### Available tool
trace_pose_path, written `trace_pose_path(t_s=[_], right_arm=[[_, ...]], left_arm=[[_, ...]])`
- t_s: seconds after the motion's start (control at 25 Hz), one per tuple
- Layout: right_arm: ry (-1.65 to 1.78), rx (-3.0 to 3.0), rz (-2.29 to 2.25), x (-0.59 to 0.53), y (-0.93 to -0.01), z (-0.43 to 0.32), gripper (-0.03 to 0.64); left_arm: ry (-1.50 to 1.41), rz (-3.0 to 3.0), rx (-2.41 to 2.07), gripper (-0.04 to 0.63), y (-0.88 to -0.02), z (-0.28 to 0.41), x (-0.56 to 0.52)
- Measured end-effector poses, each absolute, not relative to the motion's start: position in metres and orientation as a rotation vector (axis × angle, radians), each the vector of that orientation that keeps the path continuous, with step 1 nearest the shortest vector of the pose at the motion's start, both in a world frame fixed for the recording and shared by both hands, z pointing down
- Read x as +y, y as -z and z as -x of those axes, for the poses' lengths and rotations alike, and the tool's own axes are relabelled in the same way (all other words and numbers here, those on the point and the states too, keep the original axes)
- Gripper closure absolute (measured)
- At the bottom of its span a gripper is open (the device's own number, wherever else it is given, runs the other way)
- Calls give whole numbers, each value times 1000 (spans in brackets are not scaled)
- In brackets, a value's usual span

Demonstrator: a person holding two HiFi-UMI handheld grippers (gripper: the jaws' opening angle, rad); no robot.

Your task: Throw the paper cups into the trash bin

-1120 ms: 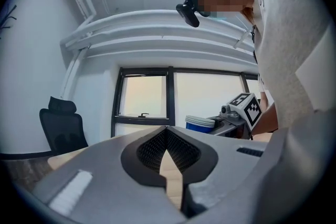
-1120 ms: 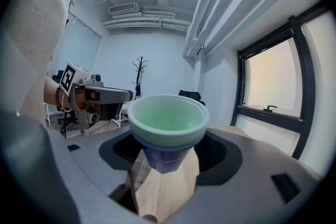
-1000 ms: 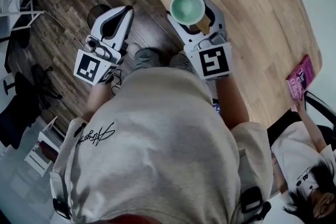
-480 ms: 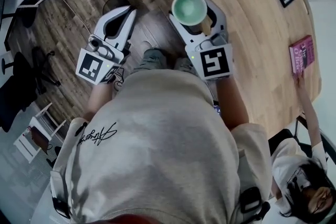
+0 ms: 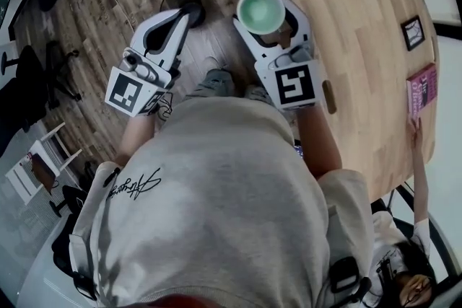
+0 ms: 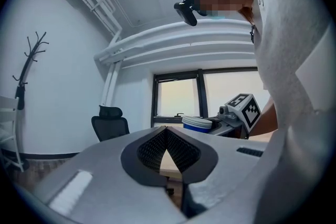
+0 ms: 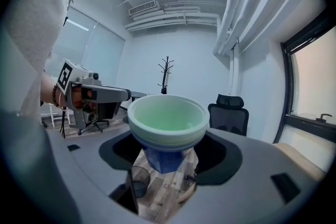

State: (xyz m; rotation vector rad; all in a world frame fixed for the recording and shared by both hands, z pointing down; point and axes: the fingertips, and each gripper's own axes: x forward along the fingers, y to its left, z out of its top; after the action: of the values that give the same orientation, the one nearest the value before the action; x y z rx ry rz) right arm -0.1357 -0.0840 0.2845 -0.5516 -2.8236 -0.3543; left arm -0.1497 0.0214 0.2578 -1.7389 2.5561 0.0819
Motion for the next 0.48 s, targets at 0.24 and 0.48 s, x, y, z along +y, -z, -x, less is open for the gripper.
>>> trace_pose_path(t_s=[0.24, 0.48], right_arm=[[362, -2809, 652, -43, -288, 171, 324], [364, -2790, 736, -7, -291, 197, 324]], left_arm=[[-83, 1650, 2627, 592, -263, 177, 64], [-94, 1570, 2682, 592, -267, 198, 100]])
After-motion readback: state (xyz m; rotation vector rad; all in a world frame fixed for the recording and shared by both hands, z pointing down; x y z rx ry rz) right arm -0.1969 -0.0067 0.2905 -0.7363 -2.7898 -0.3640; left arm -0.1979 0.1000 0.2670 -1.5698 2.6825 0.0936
